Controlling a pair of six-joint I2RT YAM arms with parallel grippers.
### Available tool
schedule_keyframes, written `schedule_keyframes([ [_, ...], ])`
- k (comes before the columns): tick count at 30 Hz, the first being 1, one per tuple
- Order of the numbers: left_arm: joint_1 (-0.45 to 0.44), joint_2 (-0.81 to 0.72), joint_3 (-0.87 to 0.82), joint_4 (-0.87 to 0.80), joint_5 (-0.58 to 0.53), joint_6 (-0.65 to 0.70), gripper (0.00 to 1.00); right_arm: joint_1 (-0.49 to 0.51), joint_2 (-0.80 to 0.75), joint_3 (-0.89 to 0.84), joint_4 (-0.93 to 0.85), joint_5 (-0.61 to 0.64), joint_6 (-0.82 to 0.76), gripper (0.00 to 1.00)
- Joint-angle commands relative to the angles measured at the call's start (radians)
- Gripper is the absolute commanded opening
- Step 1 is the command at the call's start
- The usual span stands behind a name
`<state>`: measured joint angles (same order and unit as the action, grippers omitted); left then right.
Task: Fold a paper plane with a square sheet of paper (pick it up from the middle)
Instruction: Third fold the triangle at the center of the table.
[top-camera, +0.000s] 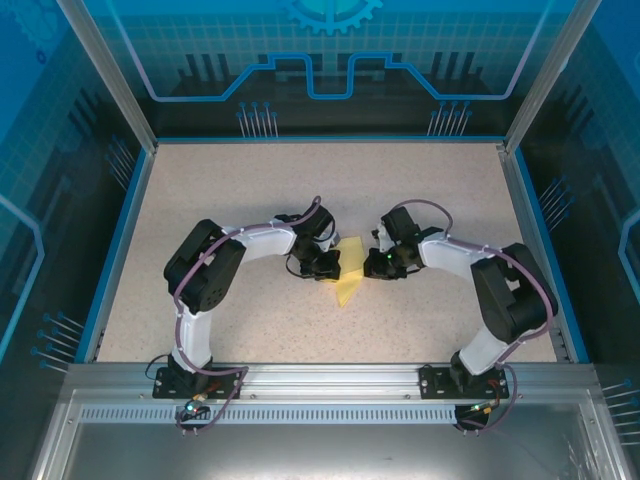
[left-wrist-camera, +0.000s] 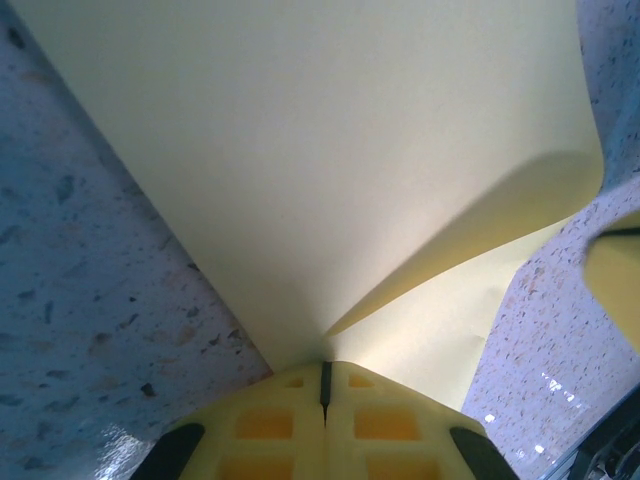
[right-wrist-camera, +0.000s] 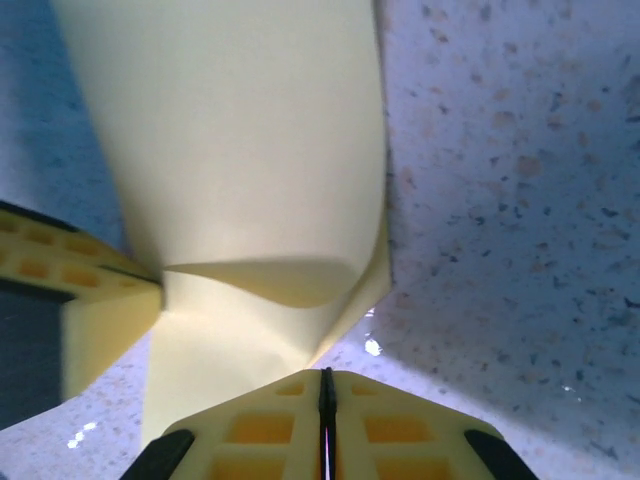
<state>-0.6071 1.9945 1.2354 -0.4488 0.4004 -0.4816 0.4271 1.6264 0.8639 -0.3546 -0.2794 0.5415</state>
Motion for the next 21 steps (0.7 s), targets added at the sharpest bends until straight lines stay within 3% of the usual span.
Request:
schedule_keyframes([
  [1, -0.001, 0.081, -0.026, -0.085, -0.149, 0.031, 0.04, 0.012, -0.043, 0.009, 0.001, -0.036, 0.007, 0.10],
  [10, -0.001, 0.077, -0.030, -0.083, -0.151, 0.034, 0.04, 0.055, 0.102, 0.056, 0.109, -0.117, 0.043, 0.10],
  [21, 0.000, 0.078, -0.035, -0.085, -0.158, 0.040, 0.04, 0.023, 0.178, 0.077, 0.068, -0.010, 0.012, 0.10],
])
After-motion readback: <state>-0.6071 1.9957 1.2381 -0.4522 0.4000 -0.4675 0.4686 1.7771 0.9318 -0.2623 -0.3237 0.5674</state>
